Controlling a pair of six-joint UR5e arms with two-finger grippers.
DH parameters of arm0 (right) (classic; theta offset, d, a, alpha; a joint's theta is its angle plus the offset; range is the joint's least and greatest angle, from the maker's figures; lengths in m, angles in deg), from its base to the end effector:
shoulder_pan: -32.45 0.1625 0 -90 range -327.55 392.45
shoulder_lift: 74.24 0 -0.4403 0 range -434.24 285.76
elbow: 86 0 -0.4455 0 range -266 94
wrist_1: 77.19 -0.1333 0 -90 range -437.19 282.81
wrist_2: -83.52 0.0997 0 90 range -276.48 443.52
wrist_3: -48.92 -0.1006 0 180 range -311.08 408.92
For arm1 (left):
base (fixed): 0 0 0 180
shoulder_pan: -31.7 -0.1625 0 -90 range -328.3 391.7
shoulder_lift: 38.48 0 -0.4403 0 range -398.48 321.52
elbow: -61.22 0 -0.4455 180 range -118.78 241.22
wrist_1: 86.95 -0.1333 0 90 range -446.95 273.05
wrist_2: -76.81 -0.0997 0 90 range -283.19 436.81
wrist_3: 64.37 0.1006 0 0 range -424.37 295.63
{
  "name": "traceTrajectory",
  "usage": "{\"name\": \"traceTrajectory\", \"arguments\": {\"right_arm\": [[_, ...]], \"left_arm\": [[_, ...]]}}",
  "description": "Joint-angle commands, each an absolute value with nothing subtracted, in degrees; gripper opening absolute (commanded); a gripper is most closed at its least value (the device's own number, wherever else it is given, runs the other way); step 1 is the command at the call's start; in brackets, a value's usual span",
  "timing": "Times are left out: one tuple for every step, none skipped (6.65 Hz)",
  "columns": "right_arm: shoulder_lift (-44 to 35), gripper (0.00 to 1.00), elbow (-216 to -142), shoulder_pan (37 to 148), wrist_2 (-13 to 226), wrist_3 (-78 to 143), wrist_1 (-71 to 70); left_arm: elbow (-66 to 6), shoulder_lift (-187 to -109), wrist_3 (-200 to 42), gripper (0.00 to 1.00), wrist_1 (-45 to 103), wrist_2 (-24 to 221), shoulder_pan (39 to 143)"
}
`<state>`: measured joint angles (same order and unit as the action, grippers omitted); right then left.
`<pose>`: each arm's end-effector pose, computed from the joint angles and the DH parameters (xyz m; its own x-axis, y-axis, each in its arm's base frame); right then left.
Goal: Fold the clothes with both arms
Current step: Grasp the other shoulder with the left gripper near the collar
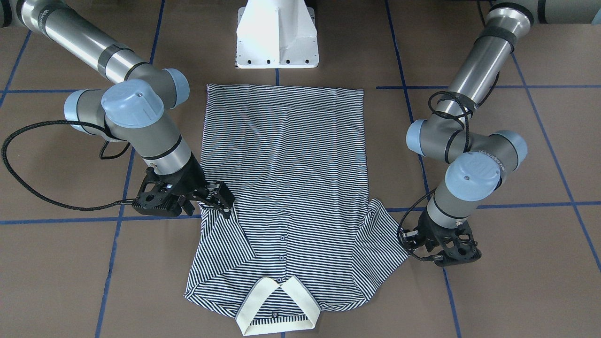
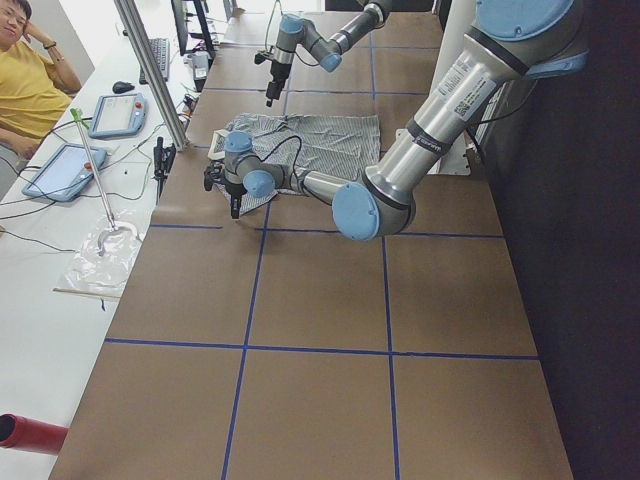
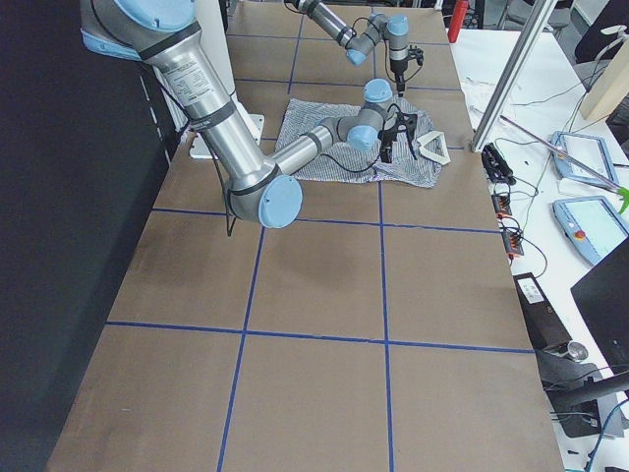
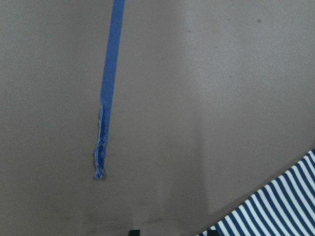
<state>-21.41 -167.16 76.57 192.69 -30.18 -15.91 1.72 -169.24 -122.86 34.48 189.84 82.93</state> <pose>-0.4989 -0.6234 0.2700 0.4704 0.2073 0.8578 -0.3776 0.9258 -0.0167 0.4665 -0.7308 0.4195 0.6885 -0.0891 -0.7197 0.2284 0.9686 0.0985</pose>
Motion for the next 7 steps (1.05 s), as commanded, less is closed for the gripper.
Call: {"name": "traceTrajectory", "arguments": {"right_arm": [[-21.42,1.00,-167.04,76.57,192.68,-30.18,-15.93],[-21.42,1.00,-167.04,76.57,192.68,-30.18,-15.84],[-21.42,1.00,-167.12,76.57,192.77,-30.27,-15.84],[-21.24,1.00,-167.13,76.57,192.77,-30.27,-15.93],[-21.24,1.00,-167.04,76.48,192.68,-30.35,-15.84],[-20.63,1.00,-167.04,76.39,192.68,-30.27,-16.02],[-20.63,1.00,-167.04,76.48,192.68,-30.27,-16.02]], "left_arm": [[1.72,-169.26,-123.77,0.54,34.60,189.84,82.24],[1.72,-169.35,-123.87,0.53,34.60,189.84,82.15],[1.63,-169.43,-123.87,0.42,34.51,189.84,82.15],[1.54,-169.52,-123.87,0.00,34.51,189.84,82.06],[1.54,-169.61,-123.96,0.00,34.42,189.93,81.97],[1.54,-170.04,-125.44,0.00,34.42,189.84,81.45],[0.15,-171.09,-126.76,0.00,34.07,190.19,81.45]]}}
